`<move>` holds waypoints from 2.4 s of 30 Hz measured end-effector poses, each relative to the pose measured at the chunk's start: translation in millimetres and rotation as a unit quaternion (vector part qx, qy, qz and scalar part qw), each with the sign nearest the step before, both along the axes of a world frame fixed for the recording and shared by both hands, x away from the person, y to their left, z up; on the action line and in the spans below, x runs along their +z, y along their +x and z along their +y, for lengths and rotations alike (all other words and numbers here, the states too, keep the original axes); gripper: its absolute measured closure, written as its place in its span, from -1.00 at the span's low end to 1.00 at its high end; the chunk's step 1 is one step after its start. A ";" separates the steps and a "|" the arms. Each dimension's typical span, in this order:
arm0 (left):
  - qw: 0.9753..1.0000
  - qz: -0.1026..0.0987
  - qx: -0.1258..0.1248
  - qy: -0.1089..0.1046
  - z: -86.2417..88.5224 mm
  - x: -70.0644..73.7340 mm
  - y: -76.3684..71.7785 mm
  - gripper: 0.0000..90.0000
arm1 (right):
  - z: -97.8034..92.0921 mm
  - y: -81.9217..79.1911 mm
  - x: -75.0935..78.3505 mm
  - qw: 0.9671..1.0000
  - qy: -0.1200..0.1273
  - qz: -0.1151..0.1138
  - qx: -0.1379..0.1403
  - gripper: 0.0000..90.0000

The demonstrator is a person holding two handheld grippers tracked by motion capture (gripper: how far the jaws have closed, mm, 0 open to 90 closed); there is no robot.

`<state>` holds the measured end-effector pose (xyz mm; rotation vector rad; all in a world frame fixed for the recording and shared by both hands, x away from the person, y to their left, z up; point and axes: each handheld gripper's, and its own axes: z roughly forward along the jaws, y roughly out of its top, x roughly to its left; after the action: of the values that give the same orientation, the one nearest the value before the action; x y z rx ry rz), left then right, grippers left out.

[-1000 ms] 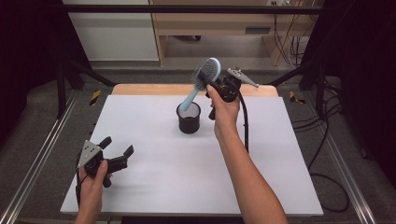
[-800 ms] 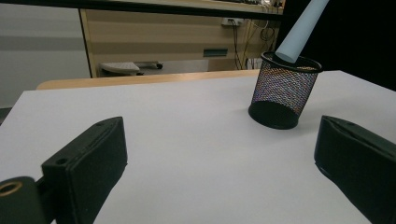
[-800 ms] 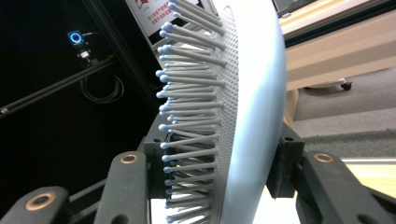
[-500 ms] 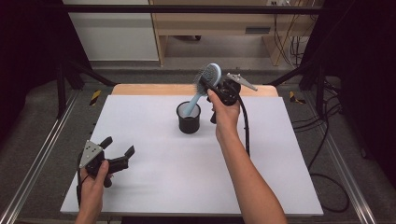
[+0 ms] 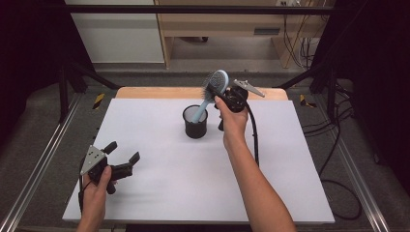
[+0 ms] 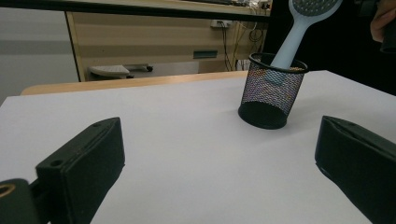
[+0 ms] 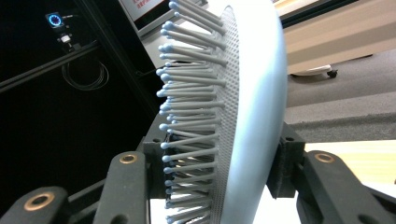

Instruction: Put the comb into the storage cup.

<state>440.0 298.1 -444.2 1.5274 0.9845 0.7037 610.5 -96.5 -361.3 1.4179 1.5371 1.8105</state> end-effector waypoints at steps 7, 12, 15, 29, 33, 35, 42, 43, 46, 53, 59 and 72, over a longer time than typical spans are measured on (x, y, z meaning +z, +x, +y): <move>1.000 0.001 0.001 0.000 -0.8 0.0 -0.1 -0.97 | 0.5 0.2 -6.2 1.000 -0.005 0.004 -0.002 0.17; 1.000 0.000 -0.003 0.002 -2.3 0.2 -0.1 -0.97 | 2.5 0.0 -12.8 1.000 -0.008 0.003 -0.003 0.17; 1.000 0.000 -0.005 0.002 -2.5 0.2 0.0 -0.97 | 3.5 0.4 -15.4 1.000 -0.009 0.005 -0.006 0.17; 1.000 -0.006 0.007 0.000 1.9 1.7 -0.8 -0.97 | 10.9 -0.7 -25.2 1.000 -0.004 0.004 -0.003 0.16; 1.000 -0.005 0.005 0.000 1.3 1.4 -0.1 -0.97 | 11.8 -0.9 -28.3 1.000 -0.002 0.007 -0.004 0.16; 1.000 -0.006 0.004 0.001 1.1 1.8 -0.5 -0.97 | 12.7 -0.6 -30.5 1.000 -0.004 0.008 -0.003 0.16; 1.000 -0.006 0.004 0.001 1.1 1.7 -0.5 -0.97 | 18.1 -1.0 -31.5 1.000 0.003 0.010 0.000 0.16; 1.000 -0.006 0.004 0.001 1.1 1.7 -0.5 -0.97 | 18.3 -0.6 -32.2 1.000 0.003 0.009 0.001 0.16; 1.000 -0.006 0.004 -0.001 1.0 1.7 -0.2 -0.97 | 19.8 -0.3 -33.8 1.000 0.005 0.014 0.003 0.16; 1.000 -0.005 0.002 0.001 0.3 1.4 -0.1 -0.97 | 20.2 1.1 -36.9 1.000 0.001 0.020 0.002 0.15; 1.000 -0.004 0.000 0.003 -0.7 1.4 0.0 -0.97 | 19.3 1.9 -41.9 1.000 0.005 0.028 0.000 0.15; 1.000 -0.005 -0.002 0.003 -0.7 1.6 0.2 -0.97 | 14.3 2.9 -46.0 0.999 0.013 0.038 -0.001 0.13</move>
<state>440.2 297.4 -442.6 1.5291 0.9729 0.7120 613.5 -82.2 -407.3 1.5153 1.5525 1.8022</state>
